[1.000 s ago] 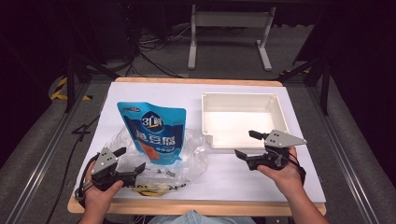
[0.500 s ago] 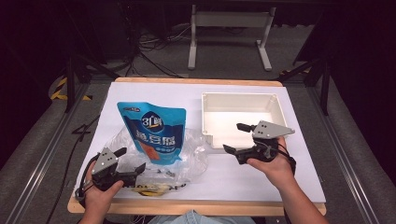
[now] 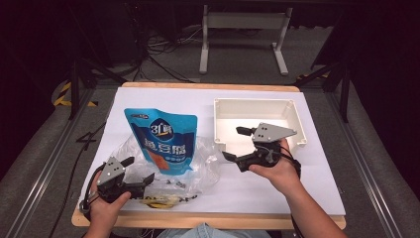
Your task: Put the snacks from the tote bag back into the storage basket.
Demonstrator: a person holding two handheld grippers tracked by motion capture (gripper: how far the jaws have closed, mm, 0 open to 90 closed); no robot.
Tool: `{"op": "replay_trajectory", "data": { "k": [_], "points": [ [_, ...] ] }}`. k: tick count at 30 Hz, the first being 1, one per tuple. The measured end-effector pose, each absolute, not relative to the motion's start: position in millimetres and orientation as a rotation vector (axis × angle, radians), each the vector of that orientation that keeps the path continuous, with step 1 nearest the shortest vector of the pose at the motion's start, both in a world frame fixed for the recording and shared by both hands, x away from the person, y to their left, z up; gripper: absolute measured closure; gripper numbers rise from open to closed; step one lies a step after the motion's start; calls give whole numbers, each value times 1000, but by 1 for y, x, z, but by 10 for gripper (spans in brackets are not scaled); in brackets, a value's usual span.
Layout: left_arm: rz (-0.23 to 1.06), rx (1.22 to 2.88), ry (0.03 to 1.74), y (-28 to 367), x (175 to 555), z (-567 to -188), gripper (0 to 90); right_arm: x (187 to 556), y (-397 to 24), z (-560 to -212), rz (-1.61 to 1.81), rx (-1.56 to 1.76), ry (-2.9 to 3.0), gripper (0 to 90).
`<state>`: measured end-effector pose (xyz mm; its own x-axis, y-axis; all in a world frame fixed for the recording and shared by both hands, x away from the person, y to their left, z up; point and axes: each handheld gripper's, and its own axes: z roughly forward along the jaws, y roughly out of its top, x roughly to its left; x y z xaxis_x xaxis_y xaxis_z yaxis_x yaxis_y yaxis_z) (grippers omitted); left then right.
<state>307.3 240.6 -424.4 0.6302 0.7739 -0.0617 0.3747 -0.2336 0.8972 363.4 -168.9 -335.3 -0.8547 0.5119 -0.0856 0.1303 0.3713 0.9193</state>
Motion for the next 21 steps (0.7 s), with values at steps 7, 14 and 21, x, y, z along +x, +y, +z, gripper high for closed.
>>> {"op": "replay_trajectory", "data": {
  "k": [7, 14, 21],
  "points": [
    [492, 1840, 919, 241, 307, -424, 102, 368, -157, -334, 1506, 536, 2294, 124],
    [491, 1841, 918, 241, 307, -424, 102, 375, -142, -333, 1550, 499, 2309, 114],
    [491, 1841, 912, 242, 306, -424, 102, 377, -121, -332, 1552, 428, 2338, 121]
  ]
}}
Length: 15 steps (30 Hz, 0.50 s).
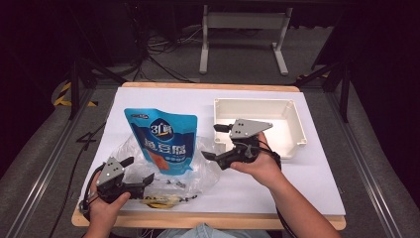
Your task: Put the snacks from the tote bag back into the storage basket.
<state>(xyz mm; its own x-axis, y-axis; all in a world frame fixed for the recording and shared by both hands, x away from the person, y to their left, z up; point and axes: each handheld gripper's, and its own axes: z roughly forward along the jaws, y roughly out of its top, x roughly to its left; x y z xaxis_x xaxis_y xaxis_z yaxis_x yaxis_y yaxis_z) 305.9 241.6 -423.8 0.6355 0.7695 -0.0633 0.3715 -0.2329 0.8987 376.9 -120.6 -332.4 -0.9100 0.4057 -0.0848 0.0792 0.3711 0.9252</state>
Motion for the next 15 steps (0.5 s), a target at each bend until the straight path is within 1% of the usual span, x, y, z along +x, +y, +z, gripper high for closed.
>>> {"op": "replay_trajectory", "data": {
  "k": [7, 10, 11, 15],
  "points": [
    [494, 1839, 911, 242, 306, -424, 102, 383, -103, -335, 1576, 411, 2349, 110],
    [493, 1839, 906, 242, 306, -424, 102, 386, -96, -340, 1615, 407, 2355, 86],
    [493, 1840, 904, 242, 305, -424, 102, 388, -92, -342, 1639, 386, 2368, 61],
    [494, 1840, 901, 242, 305, -424, 102, 390, -85, -345, 1634, 379, 2376, 61]
  ]
}}
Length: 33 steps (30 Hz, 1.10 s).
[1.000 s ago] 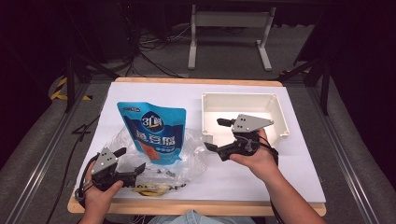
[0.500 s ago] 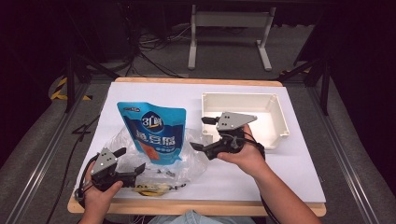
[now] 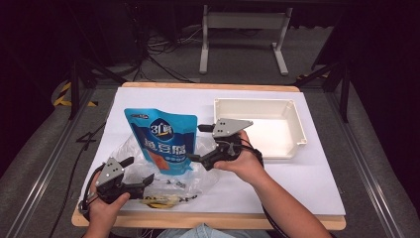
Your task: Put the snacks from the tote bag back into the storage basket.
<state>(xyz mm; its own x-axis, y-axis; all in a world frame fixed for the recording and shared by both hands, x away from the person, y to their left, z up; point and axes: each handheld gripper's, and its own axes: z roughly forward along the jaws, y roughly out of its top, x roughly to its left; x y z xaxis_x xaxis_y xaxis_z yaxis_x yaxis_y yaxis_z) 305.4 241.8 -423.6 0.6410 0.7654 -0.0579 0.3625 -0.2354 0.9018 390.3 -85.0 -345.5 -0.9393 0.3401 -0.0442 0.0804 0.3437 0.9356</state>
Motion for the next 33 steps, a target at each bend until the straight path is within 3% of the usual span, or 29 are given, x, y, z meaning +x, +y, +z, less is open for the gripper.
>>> {"op": "replay_trajectory", "data": {
  "k": [6, 33],
  "points": [
    [494, 1840, 899, 242, 305, -424, 102, 396, -71, -353, 1631, 372, 2404, 102],
    [497, 1840, 898, 243, 306, -424, 102, 410, -42, -385, 1702, 403, 2408, 110]
  ]
}}
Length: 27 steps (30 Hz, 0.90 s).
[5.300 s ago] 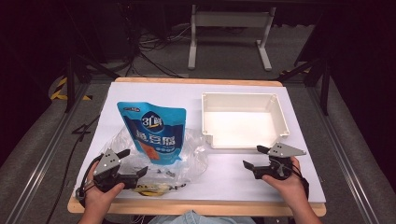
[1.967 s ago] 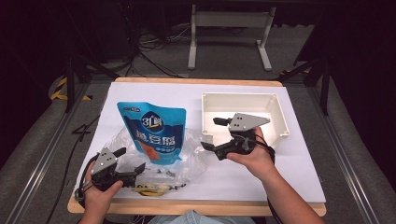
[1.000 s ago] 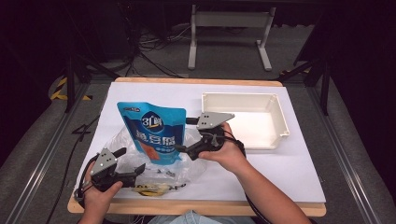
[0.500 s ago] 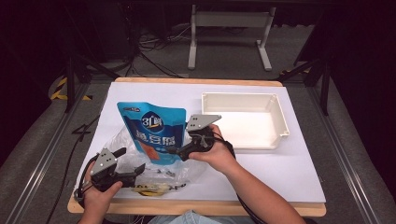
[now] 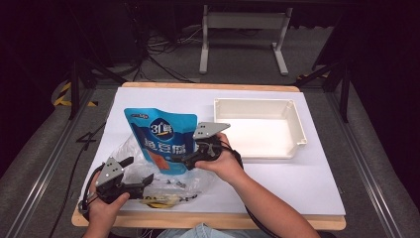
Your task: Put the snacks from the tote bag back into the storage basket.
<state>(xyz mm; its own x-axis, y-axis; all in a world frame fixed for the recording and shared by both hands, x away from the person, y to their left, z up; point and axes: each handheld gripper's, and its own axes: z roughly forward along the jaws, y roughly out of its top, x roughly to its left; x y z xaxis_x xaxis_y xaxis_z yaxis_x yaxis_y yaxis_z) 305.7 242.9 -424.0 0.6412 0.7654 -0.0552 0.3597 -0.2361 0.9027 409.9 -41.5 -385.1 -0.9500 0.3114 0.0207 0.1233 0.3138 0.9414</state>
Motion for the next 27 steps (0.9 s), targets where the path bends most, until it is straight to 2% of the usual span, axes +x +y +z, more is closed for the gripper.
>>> {"op": "replay_trajectory", "data": {
  "k": [5, 8, 27],
  "points": [
    [498, 1840, 898, 243, 306, -424, 102, 411, -40, -392, 1718, 398, 2390, 110],
    [502, 1839, 899, 243, 306, -424, 102, 409, -39, -395, 1737, 375, 2378, 144],
    [494, 1833, 899, 243, 306, -424, 102, 403, -34, -398, 1730, 326, 2346, 150]
  ]
}}
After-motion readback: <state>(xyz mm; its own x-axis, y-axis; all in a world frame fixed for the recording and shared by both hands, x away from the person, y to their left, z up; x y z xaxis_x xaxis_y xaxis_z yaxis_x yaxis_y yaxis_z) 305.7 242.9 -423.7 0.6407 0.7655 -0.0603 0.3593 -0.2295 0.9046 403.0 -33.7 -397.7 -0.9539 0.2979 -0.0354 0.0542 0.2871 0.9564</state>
